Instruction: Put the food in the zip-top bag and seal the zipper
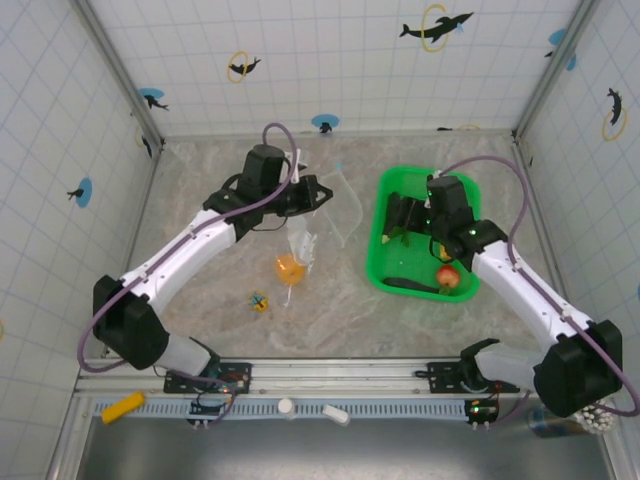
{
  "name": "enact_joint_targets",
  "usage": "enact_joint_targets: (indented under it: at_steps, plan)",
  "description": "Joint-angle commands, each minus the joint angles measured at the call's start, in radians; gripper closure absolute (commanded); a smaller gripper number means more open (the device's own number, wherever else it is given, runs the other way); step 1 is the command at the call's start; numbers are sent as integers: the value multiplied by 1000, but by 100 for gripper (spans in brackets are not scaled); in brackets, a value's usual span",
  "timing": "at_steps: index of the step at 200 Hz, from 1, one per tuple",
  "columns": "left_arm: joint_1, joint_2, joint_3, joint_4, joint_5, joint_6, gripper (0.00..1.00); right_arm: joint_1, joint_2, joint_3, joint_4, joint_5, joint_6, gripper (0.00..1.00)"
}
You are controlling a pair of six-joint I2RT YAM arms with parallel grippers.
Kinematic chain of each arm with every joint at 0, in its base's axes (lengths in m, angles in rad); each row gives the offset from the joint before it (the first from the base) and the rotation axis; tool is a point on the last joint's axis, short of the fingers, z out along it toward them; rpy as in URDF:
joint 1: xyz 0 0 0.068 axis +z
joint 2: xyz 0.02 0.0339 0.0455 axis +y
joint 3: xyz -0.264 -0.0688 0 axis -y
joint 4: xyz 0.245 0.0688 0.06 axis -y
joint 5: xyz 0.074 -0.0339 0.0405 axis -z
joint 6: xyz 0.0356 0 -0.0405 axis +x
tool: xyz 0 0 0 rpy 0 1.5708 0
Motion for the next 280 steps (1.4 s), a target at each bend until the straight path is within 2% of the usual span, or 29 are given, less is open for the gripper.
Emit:
enact_joint_targets:
  at_steps: [1,30,51,98,132,169,203,250,280]
  plan:
    - [-33,15,25,-19,54,59,100,-54,40,11,-135,226,-13,21]
    - [-36,-20,-54,34,65,53,100,-164,118,4,-117,129,93,18]
    - [-36,-48,-91,63,85,49,100,-176,212,54,-96,90,160,13]
    - [-35,-101,-168,111,126,42,100,-224,444,201,-102,0,250,14]
    - [-35,-122,-187,107,138,54,100,-226,555,294,-129,18,251,14]
    - [-32,-138,-190,97,135,64,100,-230,606,314,-130,15,256,21]
    - [-30,-150,-203,98,132,59,100,-250,608,266,-111,16,257,25]
    - [-30,-176,-221,99,115,43,100,-268,557,222,-50,-12,210,51]
    - [-30,-179,-220,91,105,42,100,-268,476,215,-49,-34,164,52]
